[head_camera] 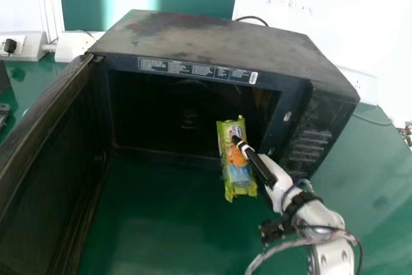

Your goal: Put biscuit inside oven

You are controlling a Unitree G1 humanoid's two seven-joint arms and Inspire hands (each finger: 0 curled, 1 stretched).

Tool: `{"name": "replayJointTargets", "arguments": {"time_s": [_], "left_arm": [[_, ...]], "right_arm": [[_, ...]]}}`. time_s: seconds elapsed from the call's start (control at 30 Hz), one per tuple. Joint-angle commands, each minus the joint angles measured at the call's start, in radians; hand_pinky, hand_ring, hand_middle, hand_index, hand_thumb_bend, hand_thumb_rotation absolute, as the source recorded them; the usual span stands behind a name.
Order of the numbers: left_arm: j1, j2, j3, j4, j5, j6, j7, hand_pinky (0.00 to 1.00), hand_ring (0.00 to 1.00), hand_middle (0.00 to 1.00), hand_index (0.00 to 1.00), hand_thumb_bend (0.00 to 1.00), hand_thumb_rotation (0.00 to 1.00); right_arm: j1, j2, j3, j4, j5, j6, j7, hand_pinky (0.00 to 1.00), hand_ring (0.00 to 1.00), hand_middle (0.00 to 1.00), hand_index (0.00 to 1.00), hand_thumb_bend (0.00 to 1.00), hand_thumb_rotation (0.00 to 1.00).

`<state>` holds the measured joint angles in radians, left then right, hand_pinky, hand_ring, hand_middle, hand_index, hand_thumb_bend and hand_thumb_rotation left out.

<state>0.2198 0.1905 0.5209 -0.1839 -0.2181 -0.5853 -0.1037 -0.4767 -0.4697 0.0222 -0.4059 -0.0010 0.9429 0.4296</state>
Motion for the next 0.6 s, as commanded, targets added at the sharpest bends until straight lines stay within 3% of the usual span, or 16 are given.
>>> {"name": "replayJointTargets", "arguments": {"time_s": [0.0,0.57], "left_arm": [[0.012,-0.002,-0.008,-0.005,-0.007,-0.009,-0.005,0.73,0.87,0.95,0.96,0.86,0.98],[0.010,-0.008,-0.009,-0.003,-0.003,-0.010,0.001,0.72,0.87,0.94,0.96,0.87,0.98]], "right_arm": [[-0.046,0.007,0.020,0.021,0.000,0.008,-0.015,0.24,0.29,0.41,0.50,0.52,0.00],[-0.217,0.073,0.072,0.201,-0.016,-0.006,-0.086,0.24,0.29,0.41,0.50,0.52,0.00]]}}
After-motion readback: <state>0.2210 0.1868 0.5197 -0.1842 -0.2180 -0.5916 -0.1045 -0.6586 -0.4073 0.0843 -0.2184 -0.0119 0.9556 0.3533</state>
